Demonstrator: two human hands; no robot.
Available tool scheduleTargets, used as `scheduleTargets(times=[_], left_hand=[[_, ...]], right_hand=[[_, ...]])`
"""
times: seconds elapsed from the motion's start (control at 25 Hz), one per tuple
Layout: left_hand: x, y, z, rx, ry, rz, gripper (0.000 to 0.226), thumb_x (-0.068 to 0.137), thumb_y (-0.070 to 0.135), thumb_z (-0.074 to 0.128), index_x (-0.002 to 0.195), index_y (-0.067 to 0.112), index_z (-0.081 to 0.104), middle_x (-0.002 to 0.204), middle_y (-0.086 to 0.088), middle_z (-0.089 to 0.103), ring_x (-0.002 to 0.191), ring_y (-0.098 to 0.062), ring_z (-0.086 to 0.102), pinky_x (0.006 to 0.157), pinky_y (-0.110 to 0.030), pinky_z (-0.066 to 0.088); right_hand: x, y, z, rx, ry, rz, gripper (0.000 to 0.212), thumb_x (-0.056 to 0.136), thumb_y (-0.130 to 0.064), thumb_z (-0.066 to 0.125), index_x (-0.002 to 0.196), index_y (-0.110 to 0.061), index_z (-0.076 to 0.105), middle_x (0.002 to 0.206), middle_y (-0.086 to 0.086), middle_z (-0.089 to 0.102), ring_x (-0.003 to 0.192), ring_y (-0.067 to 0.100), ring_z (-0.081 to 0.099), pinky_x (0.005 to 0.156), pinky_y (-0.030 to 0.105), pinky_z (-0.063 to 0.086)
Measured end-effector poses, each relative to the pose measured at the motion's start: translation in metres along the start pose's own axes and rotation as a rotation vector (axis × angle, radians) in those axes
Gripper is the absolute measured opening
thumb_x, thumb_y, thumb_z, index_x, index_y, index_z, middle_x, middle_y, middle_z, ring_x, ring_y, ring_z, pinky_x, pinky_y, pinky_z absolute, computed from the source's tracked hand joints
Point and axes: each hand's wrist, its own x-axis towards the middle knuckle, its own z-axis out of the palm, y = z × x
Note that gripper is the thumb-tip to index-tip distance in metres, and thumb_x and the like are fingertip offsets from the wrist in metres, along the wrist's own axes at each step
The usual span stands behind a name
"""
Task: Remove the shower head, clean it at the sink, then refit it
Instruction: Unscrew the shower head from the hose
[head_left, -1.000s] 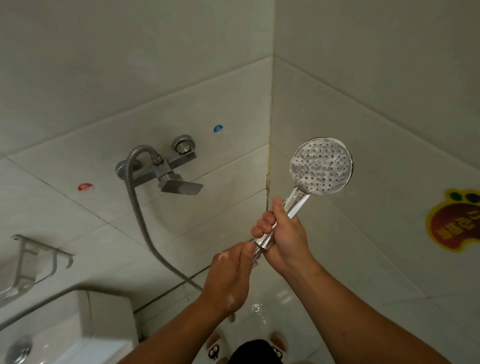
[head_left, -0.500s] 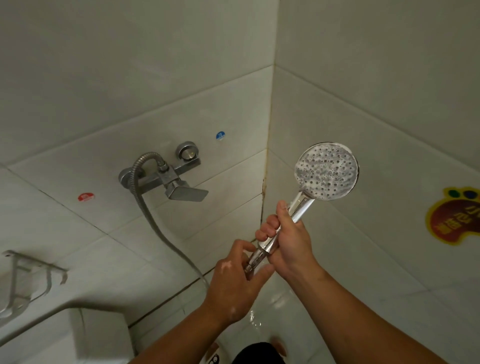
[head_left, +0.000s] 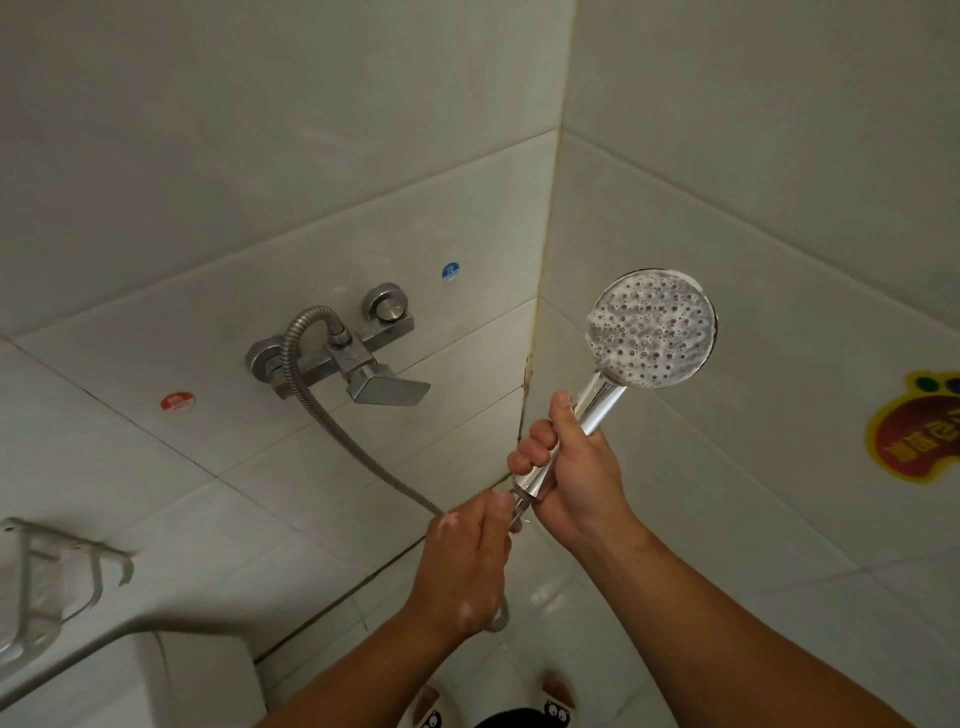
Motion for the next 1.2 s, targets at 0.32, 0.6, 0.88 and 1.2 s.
scheduleTargets(times=[0.32,0.6,0.88,1.2], left_hand=[[0.005,-0.004,-0.011,0.024,-0.026,0.015,0.031,0.101,0.043,0.041,0.074,0.033,0.053,0.051,0.005,0.051,0.047,-0.004,0.048,0.054,-0.021,0.042],[0.004,-0.005,-0.015,0.014,-0.023,0.021,0.021,0.098,0.043,0.052,0.084,0.026,0.053,0.053,0.002,0.054,0.045,-0.004,0.046,0.049,-0.019,0.038],[0.005,-0.003,-0.018,-0.022,-0.032,-0.007,0.021,0.092,0.045,0.061,0.091,0.025,0.053,0.054,0.003,0.054,0.044,-0.004,0.044,0.048,-0.017,0.038],[0.006,0.003,-0.018,-0.039,-0.050,-0.017,0.015,0.094,0.042,0.058,0.090,0.029,0.053,0.052,0.004,0.050,0.045,-0.003,0.045,0.048,-0.018,0.040]], right_hand=[[0.003,0.005,0.008,-0.013,0.010,-0.008,0.025,0.101,-0.027,0.057,0.081,-0.019,0.046,0.059,-0.002,0.034,0.047,0.011,0.037,0.048,0.027,0.040],[0.004,0.007,0.010,-0.016,0.004,-0.008,0.025,0.101,-0.027,0.058,0.081,-0.019,0.046,0.059,-0.002,0.034,0.048,0.010,0.037,0.049,0.027,0.040],[0.005,0.008,0.011,-0.024,0.001,-0.012,0.025,0.101,-0.027,0.058,0.081,-0.019,0.046,0.060,-0.002,0.034,0.048,0.011,0.037,0.049,0.027,0.040],[0.008,0.006,0.010,-0.022,-0.002,-0.015,0.025,0.101,-0.028,0.058,0.081,-0.019,0.046,0.060,-0.002,0.034,0.048,0.010,0.037,0.048,0.027,0.040]])
